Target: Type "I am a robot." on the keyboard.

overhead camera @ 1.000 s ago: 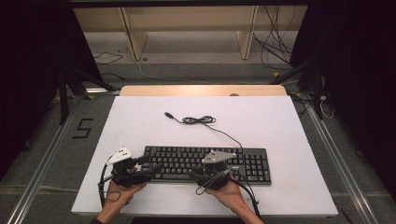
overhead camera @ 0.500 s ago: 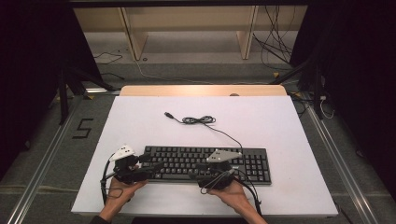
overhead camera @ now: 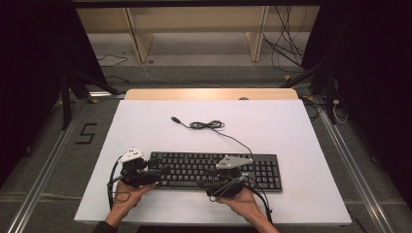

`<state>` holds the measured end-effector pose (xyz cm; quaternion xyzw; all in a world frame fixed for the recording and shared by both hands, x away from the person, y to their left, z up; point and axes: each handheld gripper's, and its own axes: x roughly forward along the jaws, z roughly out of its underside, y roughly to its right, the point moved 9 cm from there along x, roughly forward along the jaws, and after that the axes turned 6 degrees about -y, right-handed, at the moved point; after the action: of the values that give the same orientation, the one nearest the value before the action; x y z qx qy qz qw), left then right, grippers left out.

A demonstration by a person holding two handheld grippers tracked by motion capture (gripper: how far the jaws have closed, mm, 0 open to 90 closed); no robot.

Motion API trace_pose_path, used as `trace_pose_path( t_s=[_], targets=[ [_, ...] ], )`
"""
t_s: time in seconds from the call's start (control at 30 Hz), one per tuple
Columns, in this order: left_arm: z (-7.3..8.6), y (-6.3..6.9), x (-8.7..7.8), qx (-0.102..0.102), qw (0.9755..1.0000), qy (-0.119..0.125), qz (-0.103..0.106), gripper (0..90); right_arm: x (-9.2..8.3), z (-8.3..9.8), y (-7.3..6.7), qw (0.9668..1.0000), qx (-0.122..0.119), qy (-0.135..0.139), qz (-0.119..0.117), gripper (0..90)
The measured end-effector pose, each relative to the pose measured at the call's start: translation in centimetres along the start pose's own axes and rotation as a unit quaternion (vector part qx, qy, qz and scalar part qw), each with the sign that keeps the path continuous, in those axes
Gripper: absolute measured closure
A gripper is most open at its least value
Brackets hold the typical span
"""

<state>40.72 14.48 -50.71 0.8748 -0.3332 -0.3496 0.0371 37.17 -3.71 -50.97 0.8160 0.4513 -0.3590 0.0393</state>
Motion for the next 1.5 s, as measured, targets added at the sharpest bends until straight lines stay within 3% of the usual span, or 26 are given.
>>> trace_pose_path(
  t_s=[0.13,0.33,0.6,0.83,1.5],
  targets=[
    [0.0,-0.2,0.4,-0.004,0.9999,-0.016,-0.001,52.9,-0.1,0.0,0.0,1.0,-0.001,0.002,-0.001,40.0],
    [0.3,-0.3,1.4,0.015,0.9989,-0.044,-0.008,69.9,-0.3,-0.1,0.1,1.0,-0.002,0.005,0.002,37.7],
    [0.0,-0.2,2.4,0.033,0.9977,-0.058,-0.012,84.3,-0.5,-0.1,0.2,1.0,-0.001,0.007,0.003,35.4],
    [-0.3,0.3,3.4,0.042,0.9967,-0.069,-0.006,88.7,-0.4,0.0,0.1,1.0,-0.001,0.006,0.004,35.1],
    [-0.2,0.5,5.2,0.046,0.9944,-0.095,-0.009,88.9,-0.6,-0.1,0.1,0.9999,-0.006,0.012,0.005,33.4]
  ],
)
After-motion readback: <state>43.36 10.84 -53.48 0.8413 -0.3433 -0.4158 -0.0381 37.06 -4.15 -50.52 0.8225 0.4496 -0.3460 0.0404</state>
